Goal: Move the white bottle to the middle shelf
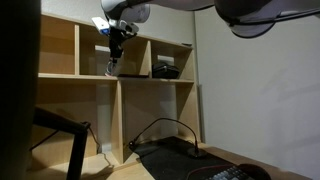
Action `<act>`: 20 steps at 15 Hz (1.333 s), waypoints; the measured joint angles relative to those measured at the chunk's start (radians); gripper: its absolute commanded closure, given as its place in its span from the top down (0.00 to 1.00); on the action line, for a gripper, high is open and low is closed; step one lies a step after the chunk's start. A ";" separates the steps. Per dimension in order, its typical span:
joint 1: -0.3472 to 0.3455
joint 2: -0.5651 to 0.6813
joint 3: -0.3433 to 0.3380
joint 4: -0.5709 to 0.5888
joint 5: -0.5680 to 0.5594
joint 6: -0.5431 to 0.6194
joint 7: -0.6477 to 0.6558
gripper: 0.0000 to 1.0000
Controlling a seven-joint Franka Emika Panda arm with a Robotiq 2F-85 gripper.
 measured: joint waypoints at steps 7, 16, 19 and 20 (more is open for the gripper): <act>0.005 0.028 -0.010 0.038 0.000 0.002 0.014 0.20; -0.041 0.139 -0.037 0.023 -0.002 0.372 0.195 0.20; -0.051 0.170 -0.056 0.021 -0.003 0.465 0.244 0.20; -0.053 0.172 -0.057 0.021 -0.002 0.474 0.254 0.20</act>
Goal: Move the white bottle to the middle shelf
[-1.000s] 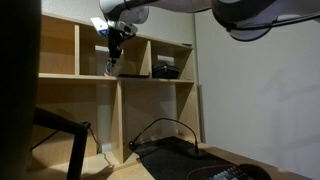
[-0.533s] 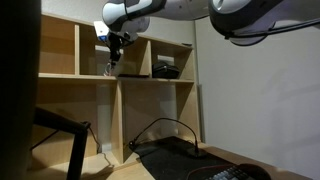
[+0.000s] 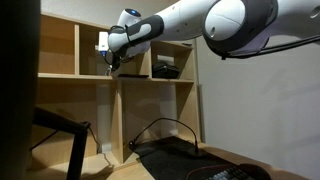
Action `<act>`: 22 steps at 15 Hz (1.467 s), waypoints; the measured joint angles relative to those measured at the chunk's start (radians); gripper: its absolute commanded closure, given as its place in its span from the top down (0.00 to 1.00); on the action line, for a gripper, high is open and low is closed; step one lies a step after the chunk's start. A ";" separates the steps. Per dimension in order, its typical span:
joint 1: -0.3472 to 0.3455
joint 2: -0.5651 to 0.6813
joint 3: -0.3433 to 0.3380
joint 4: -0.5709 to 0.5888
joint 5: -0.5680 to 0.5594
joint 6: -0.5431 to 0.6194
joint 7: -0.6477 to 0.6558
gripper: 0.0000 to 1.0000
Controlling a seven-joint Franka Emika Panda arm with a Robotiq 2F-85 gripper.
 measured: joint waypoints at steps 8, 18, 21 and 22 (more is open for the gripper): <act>-0.003 -0.099 0.017 -0.055 0.037 -0.246 0.007 0.91; -0.079 -0.275 0.086 -0.190 0.262 -0.652 -0.040 1.00; -0.109 -0.313 0.095 -0.220 0.341 -0.686 -0.044 1.00; -0.123 -0.328 0.102 -0.229 0.383 -0.710 -0.055 1.00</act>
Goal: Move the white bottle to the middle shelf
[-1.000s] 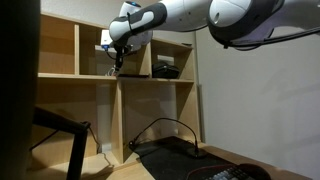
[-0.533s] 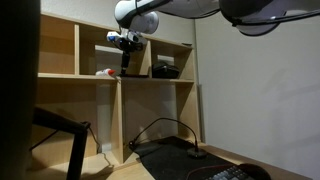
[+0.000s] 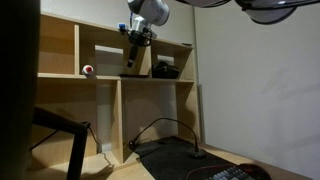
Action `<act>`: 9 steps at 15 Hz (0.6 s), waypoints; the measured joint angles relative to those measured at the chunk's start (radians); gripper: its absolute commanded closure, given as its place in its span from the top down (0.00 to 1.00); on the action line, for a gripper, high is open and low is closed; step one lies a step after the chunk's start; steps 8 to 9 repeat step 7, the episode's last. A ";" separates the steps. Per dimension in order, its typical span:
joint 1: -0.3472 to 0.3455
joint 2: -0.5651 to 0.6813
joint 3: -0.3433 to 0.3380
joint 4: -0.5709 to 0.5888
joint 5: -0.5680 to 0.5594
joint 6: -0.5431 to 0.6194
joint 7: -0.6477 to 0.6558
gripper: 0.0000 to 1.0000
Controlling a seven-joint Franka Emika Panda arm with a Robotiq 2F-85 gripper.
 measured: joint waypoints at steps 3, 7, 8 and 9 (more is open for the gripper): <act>-0.046 -0.055 0.014 -0.017 0.098 -0.119 -0.034 1.00; -0.084 -0.133 0.014 -0.047 0.155 -0.201 -0.055 1.00; -0.084 -0.133 0.014 -0.047 0.155 -0.201 -0.055 1.00; -0.084 -0.133 0.014 -0.047 0.155 -0.201 -0.055 1.00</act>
